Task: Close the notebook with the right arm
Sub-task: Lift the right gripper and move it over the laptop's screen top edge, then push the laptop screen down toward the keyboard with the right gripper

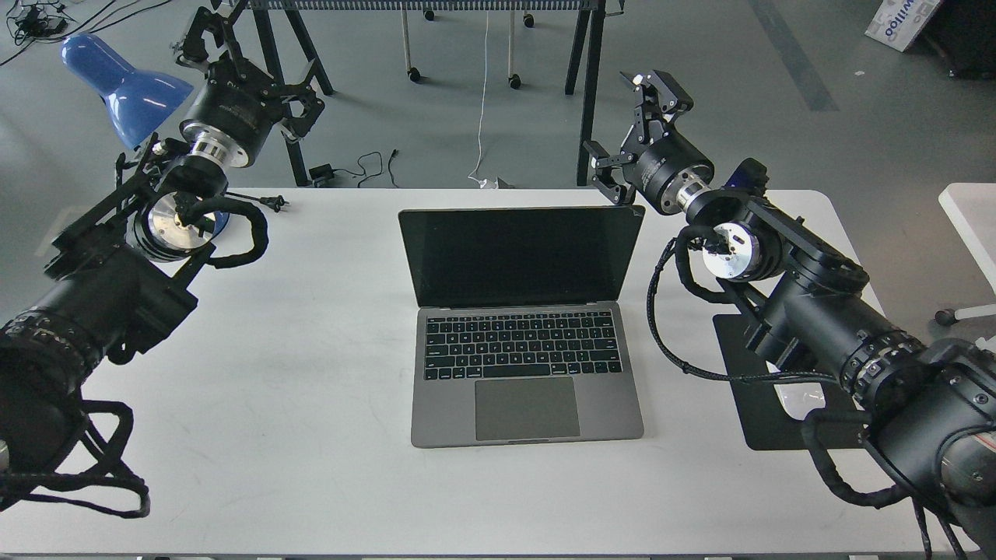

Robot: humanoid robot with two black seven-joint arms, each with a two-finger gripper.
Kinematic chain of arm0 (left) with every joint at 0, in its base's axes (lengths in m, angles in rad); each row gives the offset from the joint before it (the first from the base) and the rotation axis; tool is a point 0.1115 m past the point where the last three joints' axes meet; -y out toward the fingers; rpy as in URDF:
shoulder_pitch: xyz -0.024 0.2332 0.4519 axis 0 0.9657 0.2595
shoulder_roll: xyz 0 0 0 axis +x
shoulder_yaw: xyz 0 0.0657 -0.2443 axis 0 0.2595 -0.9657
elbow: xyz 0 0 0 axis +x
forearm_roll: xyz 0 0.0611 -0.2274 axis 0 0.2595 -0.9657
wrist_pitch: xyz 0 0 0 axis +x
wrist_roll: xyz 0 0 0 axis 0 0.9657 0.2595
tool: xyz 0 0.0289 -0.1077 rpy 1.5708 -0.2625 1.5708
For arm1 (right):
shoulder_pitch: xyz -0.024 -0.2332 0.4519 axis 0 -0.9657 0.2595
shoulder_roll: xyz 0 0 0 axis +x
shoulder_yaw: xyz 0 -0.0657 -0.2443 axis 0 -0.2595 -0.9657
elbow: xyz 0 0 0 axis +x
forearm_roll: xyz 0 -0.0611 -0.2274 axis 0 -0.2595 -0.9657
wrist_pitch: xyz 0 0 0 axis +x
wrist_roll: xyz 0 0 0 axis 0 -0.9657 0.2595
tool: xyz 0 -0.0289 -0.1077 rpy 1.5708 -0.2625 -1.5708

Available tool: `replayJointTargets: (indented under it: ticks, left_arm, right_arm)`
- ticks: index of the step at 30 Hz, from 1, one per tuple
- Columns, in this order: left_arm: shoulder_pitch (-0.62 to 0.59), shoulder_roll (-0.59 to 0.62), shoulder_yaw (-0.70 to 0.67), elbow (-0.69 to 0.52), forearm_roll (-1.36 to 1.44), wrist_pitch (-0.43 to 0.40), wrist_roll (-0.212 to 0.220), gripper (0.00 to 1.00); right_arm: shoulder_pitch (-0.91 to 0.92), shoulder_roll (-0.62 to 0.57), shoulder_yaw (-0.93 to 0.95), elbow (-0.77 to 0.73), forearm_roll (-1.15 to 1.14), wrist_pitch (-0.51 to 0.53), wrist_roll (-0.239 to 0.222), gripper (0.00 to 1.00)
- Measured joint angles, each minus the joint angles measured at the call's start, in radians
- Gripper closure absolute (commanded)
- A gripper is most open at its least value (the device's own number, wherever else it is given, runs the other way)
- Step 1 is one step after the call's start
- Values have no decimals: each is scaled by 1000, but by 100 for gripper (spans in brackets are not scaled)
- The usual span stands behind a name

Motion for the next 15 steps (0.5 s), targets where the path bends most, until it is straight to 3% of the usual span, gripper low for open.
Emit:
replayJointTargets:
  ticks: [4, 9, 15]
  left_arm:
    - [0, -1, 0, 0, 0, 0, 0, 0]
    - [0, -1, 0, 0, 0, 0, 0, 0]
    - [0, -1, 0, 0, 0, 0, 0, 0]
  right_arm:
    - [0, -2, -28, 4, 1, 1, -40, 0]
    - [-13, -9, -59, 37, 3, 8, -49, 0]
    - [-91, -74, -67, 200, 3, 8, -74, 0]
